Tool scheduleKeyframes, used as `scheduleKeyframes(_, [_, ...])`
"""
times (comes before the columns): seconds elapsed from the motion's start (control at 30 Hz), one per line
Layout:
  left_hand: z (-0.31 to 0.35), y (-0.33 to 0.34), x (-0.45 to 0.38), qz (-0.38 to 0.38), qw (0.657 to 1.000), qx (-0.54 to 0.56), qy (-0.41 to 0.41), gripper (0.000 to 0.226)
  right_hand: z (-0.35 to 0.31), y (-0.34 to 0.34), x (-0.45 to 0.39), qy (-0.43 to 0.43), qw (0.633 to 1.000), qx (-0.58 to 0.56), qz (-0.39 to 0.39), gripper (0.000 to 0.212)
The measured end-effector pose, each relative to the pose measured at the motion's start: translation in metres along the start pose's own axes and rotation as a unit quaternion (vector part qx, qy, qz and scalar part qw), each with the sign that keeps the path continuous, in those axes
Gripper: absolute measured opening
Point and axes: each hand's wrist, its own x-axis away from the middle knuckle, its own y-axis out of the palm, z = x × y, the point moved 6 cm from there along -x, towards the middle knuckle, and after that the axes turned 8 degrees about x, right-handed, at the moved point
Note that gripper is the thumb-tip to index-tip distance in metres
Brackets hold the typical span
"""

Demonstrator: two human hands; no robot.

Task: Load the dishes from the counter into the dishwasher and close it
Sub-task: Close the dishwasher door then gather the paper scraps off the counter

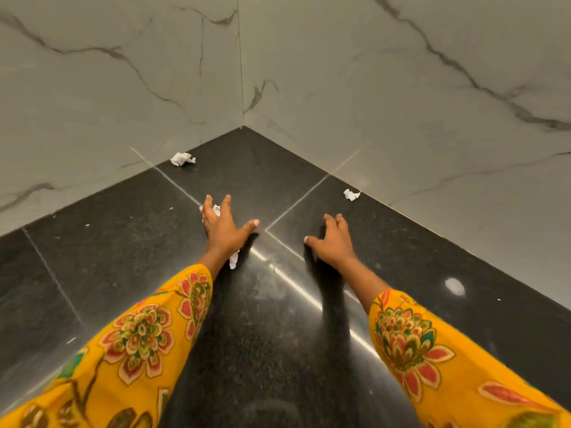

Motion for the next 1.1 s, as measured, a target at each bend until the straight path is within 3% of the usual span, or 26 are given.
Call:
scheduleKeyframes(0.17, [0.000, 0.005, -0.030, -0.002, 1.000, -0.012, 0.029, 0.077, 0.013, -0.021, -0.053, 0.039, 0.999, -0.003, 0.034, 0.090])
scheduleKeyframes(0.33, [0.002, 0.008, -0.055, 0.022, 0.997, -0.067, 0.009, 0.078, 0.009, -0.038, -0.086, 0.083, 0.991, 0.093, -0.052, 0.114])
scheduleKeyframes(0.5, [0.002, 0.003, -0.089, 0.023, 0.993, -0.115, -0.005, 0.086, -0.001, -0.030, -0.108, 0.107, 0.945, 0.283, -0.128, 0.107])
scheduleKeyframes(0.93, [-0.031, -0.037, -0.169, 0.050, 0.980, -0.174, -0.081, 0.102, -0.013, -0.035, -0.111, 0.107, 0.929, 0.323, -0.146, 0.096])
scheduleKeyframes(1.0, [-0.033, -0.037, -0.172, 0.052, 0.978, -0.185, -0.084, 0.095, -0.013, -0.034, -0.111, 0.107, 0.931, 0.316, -0.148, 0.095])
scheduleKeyframes(1.1, [-0.029, -0.036, -0.170, 0.079, 0.979, -0.185, -0.030, 0.066, -0.013, -0.034, -0.109, 0.114, 0.941, 0.289, -0.137, 0.093])
